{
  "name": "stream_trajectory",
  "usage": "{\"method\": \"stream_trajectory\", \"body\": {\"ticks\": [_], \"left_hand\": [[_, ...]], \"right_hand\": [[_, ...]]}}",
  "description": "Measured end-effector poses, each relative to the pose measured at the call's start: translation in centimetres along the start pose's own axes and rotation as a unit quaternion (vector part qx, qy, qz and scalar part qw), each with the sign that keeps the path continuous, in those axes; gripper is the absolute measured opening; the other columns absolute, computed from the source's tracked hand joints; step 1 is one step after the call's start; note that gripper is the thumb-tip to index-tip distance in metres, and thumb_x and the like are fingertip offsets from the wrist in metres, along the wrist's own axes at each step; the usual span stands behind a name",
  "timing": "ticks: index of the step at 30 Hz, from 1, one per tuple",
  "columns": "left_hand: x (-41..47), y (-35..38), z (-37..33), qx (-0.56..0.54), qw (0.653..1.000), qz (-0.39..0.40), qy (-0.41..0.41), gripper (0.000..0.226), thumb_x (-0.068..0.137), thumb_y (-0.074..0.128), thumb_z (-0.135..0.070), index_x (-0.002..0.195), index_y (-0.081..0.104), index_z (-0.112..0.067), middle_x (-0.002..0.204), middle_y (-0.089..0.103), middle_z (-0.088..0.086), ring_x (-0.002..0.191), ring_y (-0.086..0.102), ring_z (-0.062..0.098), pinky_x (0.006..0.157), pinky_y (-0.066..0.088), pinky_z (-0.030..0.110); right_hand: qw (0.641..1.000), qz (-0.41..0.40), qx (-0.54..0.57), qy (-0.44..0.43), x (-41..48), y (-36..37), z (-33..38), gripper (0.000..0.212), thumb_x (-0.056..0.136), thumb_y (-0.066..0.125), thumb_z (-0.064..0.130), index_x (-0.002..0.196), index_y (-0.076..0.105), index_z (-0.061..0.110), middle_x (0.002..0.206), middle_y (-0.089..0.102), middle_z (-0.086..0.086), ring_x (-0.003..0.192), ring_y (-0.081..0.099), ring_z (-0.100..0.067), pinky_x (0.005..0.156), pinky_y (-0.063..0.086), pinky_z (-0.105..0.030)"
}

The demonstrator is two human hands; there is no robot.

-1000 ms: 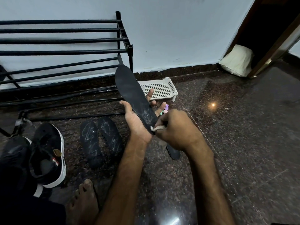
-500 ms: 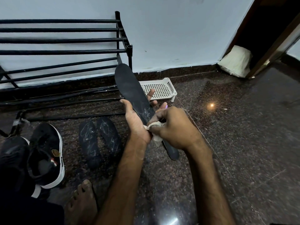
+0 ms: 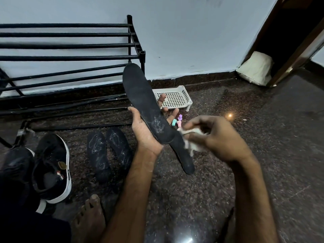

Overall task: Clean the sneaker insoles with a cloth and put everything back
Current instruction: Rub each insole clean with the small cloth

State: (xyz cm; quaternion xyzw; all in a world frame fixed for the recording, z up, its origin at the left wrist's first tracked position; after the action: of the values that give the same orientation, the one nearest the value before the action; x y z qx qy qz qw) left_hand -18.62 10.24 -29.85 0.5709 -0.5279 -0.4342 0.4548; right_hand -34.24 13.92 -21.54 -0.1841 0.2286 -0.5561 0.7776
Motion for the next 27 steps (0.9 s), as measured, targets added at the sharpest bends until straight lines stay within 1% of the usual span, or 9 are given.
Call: {"method": "stream_trajectory", "body": {"ticks": [3, 8, 10, 13, 18, 20, 23, 25, 27], "left_hand": [[0.0, -0.2, 0.0, 0.0, 1.0, 0.027, 0.001, 0.074, 0.099, 0.023, -0.067, 0.11, 0.073, -0.014, 0.125, 0.059, 0.013, 0.077, 0.066, 0.018, 0.096, 0.049, 0.054], [-0.2, 0.1, 0.4, 0.011, 0.999, 0.039, -0.014, 0.07, 0.099, 0.026, -0.066, 0.121, 0.065, -0.012, 0.127, 0.058, 0.014, 0.103, 0.064, 0.025, 0.104, 0.043, 0.055], [-0.2, 0.5, 0.4, 0.01, 0.999, 0.028, -0.018, 0.07, 0.098, 0.027, -0.067, 0.128, 0.059, -0.011, 0.125, 0.059, 0.014, 0.109, 0.061, 0.026, 0.11, 0.037, 0.055], [-0.2, 0.7, 0.2, 0.045, 0.999, -0.008, -0.006, 0.071, 0.098, 0.026, -0.067, 0.136, 0.051, -0.013, 0.119, 0.062, 0.012, 0.109, 0.061, 0.025, 0.106, 0.044, 0.052], [-0.1, 0.1, 0.2, 0.058, 0.997, -0.051, 0.0, 0.071, 0.098, 0.025, -0.067, 0.129, 0.057, -0.012, 0.113, 0.064, 0.012, 0.108, 0.061, 0.027, 0.099, 0.048, 0.056], [0.0, 0.1, 0.4, 0.062, 0.996, -0.058, 0.002, 0.069, 0.098, 0.027, -0.066, 0.13, 0.056, -0.012, 0.112, 0.065, 0.013, 0.113, 0.058, 0.03, 0.104, 0.043, 0.06], [0.0, 0.0, 0.4, 0.047, 0.997, -0.054, 0.001, 0.07, 0.097, 0.027, -0.066, 0.142, 0.047, -0.016, 0.113, 0.065, 0.012, 0.115, 0.058, 0.031, 0.11, 0.035, 0.062], [-0.1, -0.2, 0.2, 0.036, 0.998, -0.052, -0.001, 0.071, 0.097, 0.025, -0.067, 0.139, 0.049, -0.016, 0.113, 0.064, 0.011, 0.119, 0.056, 0.031, 0.107, 0.039, 0.06], [-0.1, -0.5, 0.1, 0.026, 0.998, -0.052, -0.002, 0.069, 0.098, 0.023, -0.067, 0.126, 0.058, -0.014, 0.109, 0.065, 0.01, 0.122, 0.054, 0.031, 0.097, 0.049, 0.059]], "right_hand": [[0.987, -0.149, -0.048, 0.02, 0.5, -1.4, -1.3, 0.013, 0.079, 0.079, 0.015, 0.086, 0.07, 0.021, 0.082, 0.072, 0.007, 0.073, 0.069, -0.005, 0.066, 0.058, -0.023], [0.968, -0.229, -0.085, -0.064, 0.9, 0.5, 0.9, 0.013, 0.082, 0.077, 0.013, 0.093, 0.073, 0.019, 0.088, 0.07, 0.009, 0.075, 0.065, 0.0, 0.076, 0.054, -0.014], [0.965, -0.194, -0.144, -0.098, 1.4, 2.4, 1.8, 0.013, 0.083, 0.074, 0.008, 0.093, 0.074, 0.017, 0.092, 0.067, 0.005, 0.081, 0.062, -0.006, 0.082, 0.052, -0.018], [0.971, -0.114, -0.19, -0.086, 1.8, 4.9, 1.5, 0.015, 0.082, 0.066, 0.005, 0.088, 0.075, 0.015, 0.092, 0.066, 0.001, 0.083, 0.062, -0.016, 0.086, 0.053, -0.036], [0.982, -0.031, -0.151, -0.105, 1.7, 5.3, 1.8, 0.012, 0.08, 0.073, 0.009, 0.089, 0.078, 0.016, 0.092, 0.072, 0.003, 0.084, 0.066, -0.012, 0.084, 0.052, -0.026], [0.983, -0.034, -0.133, -0.125, 1.8, 5.6, 2.2, 0.015, 0.08, 0.071, 0.006, 0.091, 0.078, 0.014, 0.093, 0.072, 0.002, 0.085, 0.066, -0.011, 0.084, 0.051, -0.021], [0.971, -0.104, -0.168, -0.135, 2.3, 6.0, 2.1, 0.021, 0.078, 0.064, 0.0, 0.089, 0.076, 0.013, 0.097, 0.07, -0.001, 0.091, 0.065, -0.017, 0.089, 0.053, -0.034], [0.968, -0.114, -0.191, -0.113, 2.4, 5.7, 1.7, 0.022, 0.077, 0.062, 0.0, 0.088, 0.076, 0.013, 0.098, 0.069, -0.003, 0.092, 0.065, -0.02, 0.089, 0.053, -0.038], [0.975, -0.062, -0.19, -0.092, 2.2, 5.5, 1.4, 0.02, 0.078, 0.065, 0.003, 0.087, 0.077, 0.016, 0.096, 0.071, 0.001, 0.09, 0.066, -0.016, 0.089, 0.053, -0.035]]}}
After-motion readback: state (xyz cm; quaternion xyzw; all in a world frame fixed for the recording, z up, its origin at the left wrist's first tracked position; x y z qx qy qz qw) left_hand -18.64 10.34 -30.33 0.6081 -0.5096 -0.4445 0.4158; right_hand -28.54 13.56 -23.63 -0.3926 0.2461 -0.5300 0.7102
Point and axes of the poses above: each hand's wrist, its own x-axis towards the middle knuckle, its own y-axis out of the palm, z = x × y, the point moved 3 cm from there along x, towards the middle knuckle
